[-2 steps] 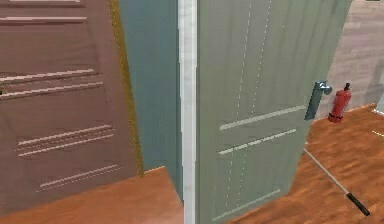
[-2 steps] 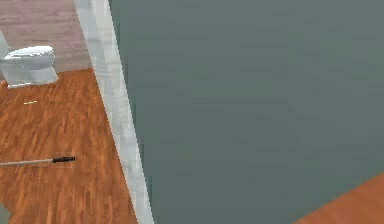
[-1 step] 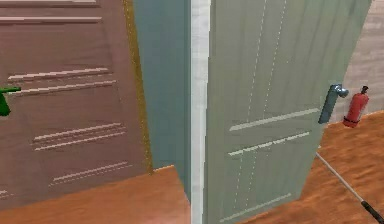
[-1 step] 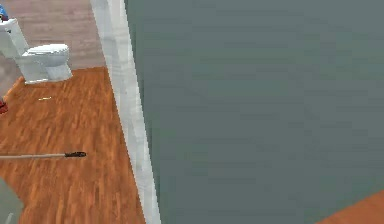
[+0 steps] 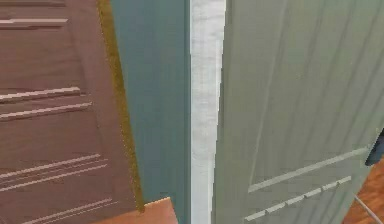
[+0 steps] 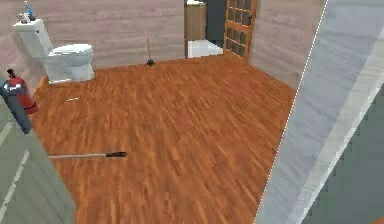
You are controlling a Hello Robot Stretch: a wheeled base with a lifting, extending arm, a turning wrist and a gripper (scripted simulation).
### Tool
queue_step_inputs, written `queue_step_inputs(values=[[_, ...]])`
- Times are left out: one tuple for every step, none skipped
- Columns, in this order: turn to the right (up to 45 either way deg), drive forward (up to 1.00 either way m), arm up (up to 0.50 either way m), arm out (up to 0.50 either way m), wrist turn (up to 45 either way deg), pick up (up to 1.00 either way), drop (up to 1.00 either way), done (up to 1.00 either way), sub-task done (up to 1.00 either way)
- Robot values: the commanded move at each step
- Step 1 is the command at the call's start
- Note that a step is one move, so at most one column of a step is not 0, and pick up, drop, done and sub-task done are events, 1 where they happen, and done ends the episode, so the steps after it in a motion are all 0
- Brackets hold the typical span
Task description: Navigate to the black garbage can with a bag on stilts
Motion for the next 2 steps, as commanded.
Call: queue_step_inputs(values=[[45.0,0.0,0.0,0.0,0.0,0.0,0.0,0.0,0.0],[21.0,0.0,0.0,0.0,0.0,0.0,0.0,0.0,0.0]])
